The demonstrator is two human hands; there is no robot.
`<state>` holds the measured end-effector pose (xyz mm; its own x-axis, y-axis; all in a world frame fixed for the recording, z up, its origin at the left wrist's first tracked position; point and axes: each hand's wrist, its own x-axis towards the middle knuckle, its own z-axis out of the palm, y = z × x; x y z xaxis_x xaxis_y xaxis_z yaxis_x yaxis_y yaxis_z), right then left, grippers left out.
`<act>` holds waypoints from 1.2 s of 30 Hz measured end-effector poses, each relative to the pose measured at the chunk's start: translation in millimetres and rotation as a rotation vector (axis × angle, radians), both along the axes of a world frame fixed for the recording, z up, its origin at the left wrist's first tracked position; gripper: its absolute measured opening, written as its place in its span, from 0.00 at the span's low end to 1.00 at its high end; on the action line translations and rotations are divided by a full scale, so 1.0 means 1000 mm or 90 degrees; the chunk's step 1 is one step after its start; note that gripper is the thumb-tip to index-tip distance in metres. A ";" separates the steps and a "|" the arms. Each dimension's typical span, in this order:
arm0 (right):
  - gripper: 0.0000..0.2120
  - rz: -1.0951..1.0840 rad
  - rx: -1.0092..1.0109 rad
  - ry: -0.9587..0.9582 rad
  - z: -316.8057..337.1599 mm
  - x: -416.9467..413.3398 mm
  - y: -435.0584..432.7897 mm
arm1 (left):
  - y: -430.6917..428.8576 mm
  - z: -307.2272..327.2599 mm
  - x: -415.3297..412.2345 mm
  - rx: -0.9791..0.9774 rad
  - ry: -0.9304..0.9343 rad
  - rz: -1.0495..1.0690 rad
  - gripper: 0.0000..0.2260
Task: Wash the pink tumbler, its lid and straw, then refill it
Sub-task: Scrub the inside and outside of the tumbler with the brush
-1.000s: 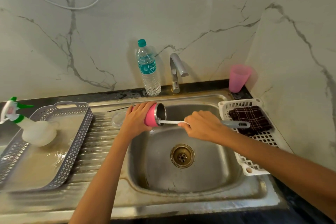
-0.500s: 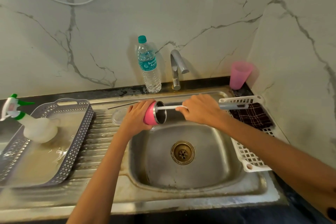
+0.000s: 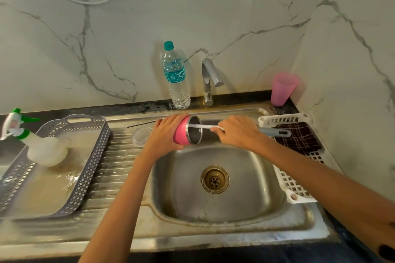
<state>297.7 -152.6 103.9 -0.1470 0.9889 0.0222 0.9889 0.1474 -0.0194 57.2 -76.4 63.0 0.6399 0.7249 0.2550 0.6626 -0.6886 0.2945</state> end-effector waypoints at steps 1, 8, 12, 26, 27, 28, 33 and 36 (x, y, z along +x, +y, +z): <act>0.23 0.004 0.001 -0.008 -0.005 -0.005 -0.007 | 0.001 0.002 0.000 -0.004 -0.002 -0.002 0.42; 0.23 0.054 0.067 -0.075 0.014 -0.010 -0.009 | -0.004 -0.005 -0.002 -0.033 0.008 0.001 0.42; 0.22 0.007 0.016 -0.014 0.000 -0.003 -0.003 | -0.004 0.002 0.004 -0.008 0.007 -0.020 0.42; 0.21 0.033 -0.014 -0.004 -0.011 -0.008 0.001 | -0.002 0.000 0.008 -0.010 -0.012 0.008 0.42; 0.21 0.053 -0.013 -0.003 -0.011 -0.012 -0.004 | -0.002 -0.002 0.009 -0.011 -0.017 0.010 0.42; 0.21 0.073 -0.007 -0.012 -0.009 -0.014 -0.008 | -0.002 -0.005 0.008 -0.013 -0.026 0.017 0.42; 0.23 0.076 0.058 -0.060 0.028 0.005 0.013 | 0.004 -0.004 0.006 -0.024 -0.044 0.021 0.42; 0.23 0.028 0.051 -0.035 0.022 0.012 0.019 | 0.011 0.010 0.006 -0.002 -0.004 -0.007 0.42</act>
<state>309.6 -133.2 125.9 -0.1930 0.9769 0.0922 0.9808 0.1893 0.0477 63.4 -65.3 73.0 0.6466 0.7185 0.2564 0.6529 -0.6950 0.3010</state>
